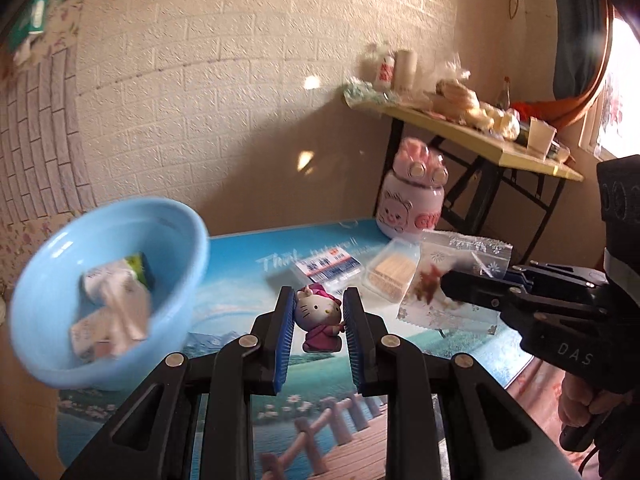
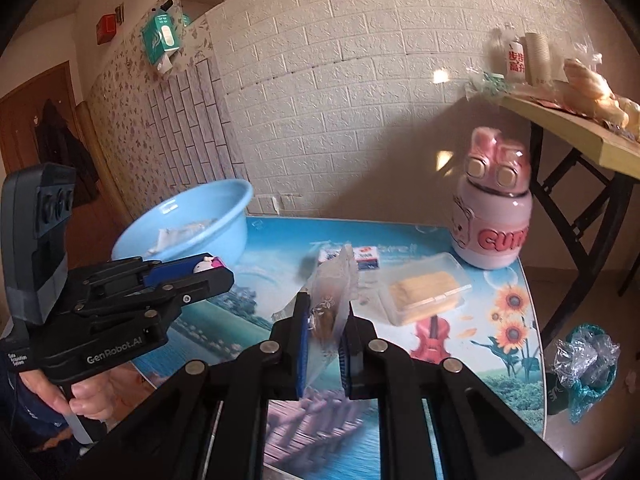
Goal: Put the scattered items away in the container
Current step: 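Lift and carry the figurine and snack bag over to the basin with both grippers, then lower the Hello Kitty figurine into the basin and open the left gripper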
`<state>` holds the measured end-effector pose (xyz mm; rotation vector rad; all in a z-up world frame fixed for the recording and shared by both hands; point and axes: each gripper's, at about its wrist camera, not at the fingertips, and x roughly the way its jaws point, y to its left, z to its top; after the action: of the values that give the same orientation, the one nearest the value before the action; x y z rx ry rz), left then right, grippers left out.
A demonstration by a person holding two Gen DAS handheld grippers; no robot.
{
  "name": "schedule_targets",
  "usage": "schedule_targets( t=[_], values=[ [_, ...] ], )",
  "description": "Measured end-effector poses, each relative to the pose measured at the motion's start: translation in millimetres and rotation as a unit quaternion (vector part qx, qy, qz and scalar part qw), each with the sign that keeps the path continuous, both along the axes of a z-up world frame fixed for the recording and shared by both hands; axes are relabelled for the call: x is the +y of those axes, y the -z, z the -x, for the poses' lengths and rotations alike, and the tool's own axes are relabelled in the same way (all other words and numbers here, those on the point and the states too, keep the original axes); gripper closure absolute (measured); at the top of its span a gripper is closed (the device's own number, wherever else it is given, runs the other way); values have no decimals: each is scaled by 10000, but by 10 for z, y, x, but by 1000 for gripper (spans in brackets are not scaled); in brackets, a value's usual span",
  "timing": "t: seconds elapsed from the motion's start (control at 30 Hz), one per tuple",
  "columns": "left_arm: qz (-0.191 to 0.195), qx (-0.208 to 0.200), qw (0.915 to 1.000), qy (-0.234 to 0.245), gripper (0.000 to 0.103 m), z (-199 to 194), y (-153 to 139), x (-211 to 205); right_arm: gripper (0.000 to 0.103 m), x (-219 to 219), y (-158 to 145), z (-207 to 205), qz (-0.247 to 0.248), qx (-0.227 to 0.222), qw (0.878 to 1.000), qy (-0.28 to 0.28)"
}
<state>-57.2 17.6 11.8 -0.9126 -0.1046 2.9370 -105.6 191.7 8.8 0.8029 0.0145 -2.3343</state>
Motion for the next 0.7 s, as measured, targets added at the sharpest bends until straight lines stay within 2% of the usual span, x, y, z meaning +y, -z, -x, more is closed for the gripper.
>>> schedule_targets(
  t=[0.3, 0.43, 0.7],
  values=[
    [68, 426, 9976, -545, 80, -260, -370, -636, 90, -725, -433, -132, 11, 414, 9984, -384],
    [189, 442, 9955, -818, 80, -296, -430, -942, 90, -1109, -537, -130, 2, 513, 9971, -570],
    [175, 255, 9903, -1354, 80, -244, -369, -1578, 90, -1855, -488, 89, 106, 140, 9964, -833]
  ],
)
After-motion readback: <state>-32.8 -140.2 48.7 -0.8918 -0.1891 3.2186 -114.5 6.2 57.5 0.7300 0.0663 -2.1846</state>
